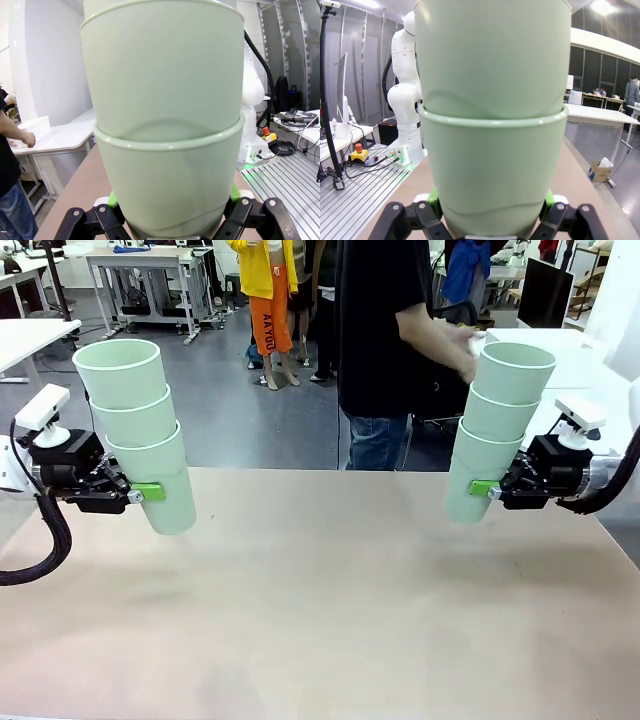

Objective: Stack the cups and store them in the basket.
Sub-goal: Place the stack of Reusable plastic cups into the Pantry Basket.

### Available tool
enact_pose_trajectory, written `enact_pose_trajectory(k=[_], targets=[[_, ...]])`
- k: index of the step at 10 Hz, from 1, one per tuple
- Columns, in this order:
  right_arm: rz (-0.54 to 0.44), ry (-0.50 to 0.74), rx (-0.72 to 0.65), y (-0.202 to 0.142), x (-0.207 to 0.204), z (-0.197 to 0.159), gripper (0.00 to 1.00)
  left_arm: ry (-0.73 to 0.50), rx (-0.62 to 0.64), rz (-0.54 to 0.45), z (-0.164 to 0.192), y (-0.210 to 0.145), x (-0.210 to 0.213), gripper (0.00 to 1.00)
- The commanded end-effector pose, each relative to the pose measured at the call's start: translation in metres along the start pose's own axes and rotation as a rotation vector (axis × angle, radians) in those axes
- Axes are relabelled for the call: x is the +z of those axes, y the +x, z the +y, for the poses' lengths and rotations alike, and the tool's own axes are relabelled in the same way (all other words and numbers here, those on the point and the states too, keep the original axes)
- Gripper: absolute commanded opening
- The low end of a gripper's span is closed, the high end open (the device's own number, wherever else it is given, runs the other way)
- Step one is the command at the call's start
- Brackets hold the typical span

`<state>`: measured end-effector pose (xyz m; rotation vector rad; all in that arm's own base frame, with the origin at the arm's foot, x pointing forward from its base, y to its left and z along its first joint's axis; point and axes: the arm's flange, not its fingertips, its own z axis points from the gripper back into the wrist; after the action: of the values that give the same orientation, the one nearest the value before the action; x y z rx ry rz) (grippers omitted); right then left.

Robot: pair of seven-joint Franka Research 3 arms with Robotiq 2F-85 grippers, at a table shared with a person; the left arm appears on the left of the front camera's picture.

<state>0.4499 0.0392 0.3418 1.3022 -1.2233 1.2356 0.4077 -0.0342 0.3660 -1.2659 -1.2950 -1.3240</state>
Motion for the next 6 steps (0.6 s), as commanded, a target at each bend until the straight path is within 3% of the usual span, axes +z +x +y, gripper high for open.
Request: enact_pose_trajectory(k=[1, 6], targets=[[0.000, 0.004, 0.008, 0.0040, -0.0023, 0.0000, 0.85, -0.003, -0.003, -0.009, -0.0003, 0.0067, 0.0000, 0.87], [0.000, 0.004, 0.008, 0.0040, -0.0023, 0.0000, 0.85, -0.003, -0.003, -0.009, -0.0003, 0.0067, 0.0000, 0.87]])
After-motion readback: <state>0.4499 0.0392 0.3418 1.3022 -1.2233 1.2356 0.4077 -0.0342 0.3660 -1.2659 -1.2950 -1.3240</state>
